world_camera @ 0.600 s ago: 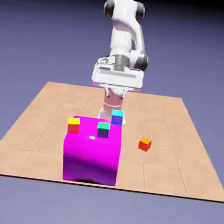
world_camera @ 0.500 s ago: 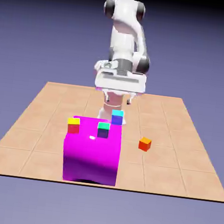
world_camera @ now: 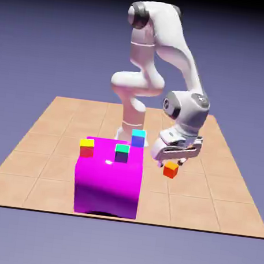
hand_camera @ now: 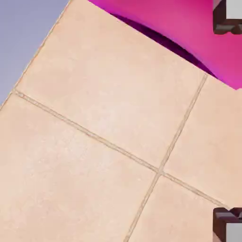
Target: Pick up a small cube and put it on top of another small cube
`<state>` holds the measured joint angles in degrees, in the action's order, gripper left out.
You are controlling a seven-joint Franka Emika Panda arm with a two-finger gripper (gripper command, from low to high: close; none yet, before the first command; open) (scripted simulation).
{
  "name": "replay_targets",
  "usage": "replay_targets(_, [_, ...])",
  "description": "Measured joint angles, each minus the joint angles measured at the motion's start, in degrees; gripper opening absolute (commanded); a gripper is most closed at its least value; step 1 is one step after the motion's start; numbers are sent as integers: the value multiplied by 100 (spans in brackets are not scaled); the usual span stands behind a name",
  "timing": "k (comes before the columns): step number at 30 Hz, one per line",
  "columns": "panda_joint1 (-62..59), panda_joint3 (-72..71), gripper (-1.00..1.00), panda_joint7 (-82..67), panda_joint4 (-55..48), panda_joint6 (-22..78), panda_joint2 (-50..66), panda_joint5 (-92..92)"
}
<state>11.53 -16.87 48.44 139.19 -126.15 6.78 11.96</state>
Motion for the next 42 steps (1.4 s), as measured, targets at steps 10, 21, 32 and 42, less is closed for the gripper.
replay_targets(10, [544,-878,0,312,-1136,2492,2054,623])
replay_targets(21, [662,-964,-100,616,-919,2549,3059,1173])
replay_targets(32, [207,157,-100,-761,-2440,4991,1284,245])
replay_targets(42, [-582,841,-100,-1468,-2450,6115,180,108])
